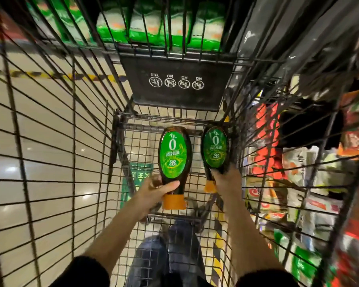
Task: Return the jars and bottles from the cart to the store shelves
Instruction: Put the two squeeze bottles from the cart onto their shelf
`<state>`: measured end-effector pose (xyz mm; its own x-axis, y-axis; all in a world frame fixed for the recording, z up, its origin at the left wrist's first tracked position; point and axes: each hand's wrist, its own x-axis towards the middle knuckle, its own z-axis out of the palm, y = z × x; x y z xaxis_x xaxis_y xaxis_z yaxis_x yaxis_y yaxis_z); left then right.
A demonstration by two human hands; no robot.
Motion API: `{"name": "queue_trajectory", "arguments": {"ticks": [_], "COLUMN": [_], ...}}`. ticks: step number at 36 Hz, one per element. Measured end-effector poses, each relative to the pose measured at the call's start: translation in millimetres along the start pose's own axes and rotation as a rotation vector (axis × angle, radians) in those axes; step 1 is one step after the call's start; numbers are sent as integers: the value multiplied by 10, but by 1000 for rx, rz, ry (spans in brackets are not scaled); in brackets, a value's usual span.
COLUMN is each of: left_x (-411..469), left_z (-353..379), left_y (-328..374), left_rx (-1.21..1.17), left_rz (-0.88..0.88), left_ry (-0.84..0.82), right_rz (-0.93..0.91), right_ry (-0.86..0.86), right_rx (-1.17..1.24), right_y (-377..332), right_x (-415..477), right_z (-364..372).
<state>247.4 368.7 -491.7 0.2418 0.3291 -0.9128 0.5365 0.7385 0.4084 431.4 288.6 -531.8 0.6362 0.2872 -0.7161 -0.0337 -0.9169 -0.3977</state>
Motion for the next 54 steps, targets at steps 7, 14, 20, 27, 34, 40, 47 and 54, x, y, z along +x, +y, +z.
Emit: {"name": "queue_trajectory", "arguments": {"ticks": [7, 14, 20, 27, 34, 40, 47, 54], "left_x": [-205, -234, -195, -373, -541, -591, -693, -1016], "left_z": [-167, -233, -327, -216, -200, -255, -250, -238], "left_y": [-123, -228, -309, -131, -87, -105, -86, 61], "left_rx": [-61, -106, -133, -219, -206, -153, -214, -218], "left_rz": [9, 41, -9, -12, 40, 87, 128, 174], "left_ry": [42, 56, 76, 132, 167, 124, 138, 184], "right_rz": [135, 128, 153, 180, 272, 241, 357, 397], "right_ry": [-43, -99, -149, -109, -82, -103, -154, -220], "right_rx": [148, 233, 323, 202, 235, 361, 578, 777], "right_y": [-15, 41, 58, -9, -154, -114, -171, -150], "right_x": [154, 229, 259, 294, 203, 175, 68, -410], "right_z": [54, 76, 85, 165, 330, 378, 325, 186]}}
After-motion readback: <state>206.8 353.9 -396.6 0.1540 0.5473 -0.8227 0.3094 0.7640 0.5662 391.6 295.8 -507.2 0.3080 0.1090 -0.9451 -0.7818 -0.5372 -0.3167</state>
